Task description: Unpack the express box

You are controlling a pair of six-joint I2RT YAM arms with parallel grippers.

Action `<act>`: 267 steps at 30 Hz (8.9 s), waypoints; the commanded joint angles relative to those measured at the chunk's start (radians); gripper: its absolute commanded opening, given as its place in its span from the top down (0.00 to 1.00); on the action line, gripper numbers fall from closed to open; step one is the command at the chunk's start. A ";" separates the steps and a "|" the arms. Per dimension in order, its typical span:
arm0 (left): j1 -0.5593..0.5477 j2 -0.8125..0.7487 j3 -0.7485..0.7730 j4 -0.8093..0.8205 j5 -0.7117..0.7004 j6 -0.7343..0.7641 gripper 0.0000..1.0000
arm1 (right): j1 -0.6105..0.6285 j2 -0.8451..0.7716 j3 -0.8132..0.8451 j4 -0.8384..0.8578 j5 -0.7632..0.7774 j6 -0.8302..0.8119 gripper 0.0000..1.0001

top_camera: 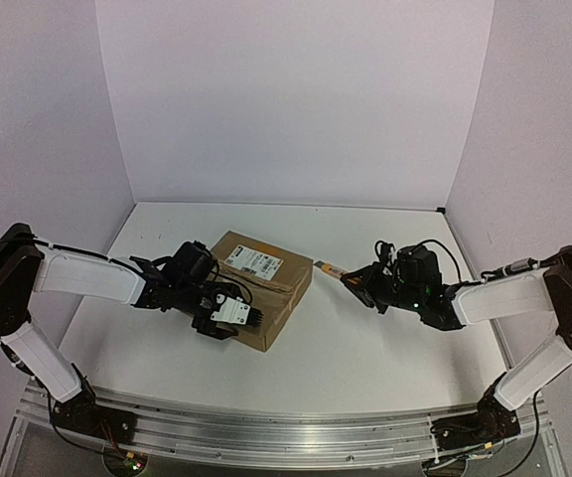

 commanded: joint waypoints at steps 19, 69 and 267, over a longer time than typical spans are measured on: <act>0.003 -0.011 -0.022 0.002 0.007 -0.024 0.28 | -0.004 0.044 0.049 0.120 -0.021 0.033 1.00; 0.003 0.087 0.053 0.103 -0.081 -0.193 0.31 | 0.126 0.091 0.041 0.040 -0.062 0.160 1.00; 0.568 -0.067 0.076 -0.300 0.217 -0.182 0.24 | 0.257 0.281 0.930 -1.091 0.082 -0.469 0.25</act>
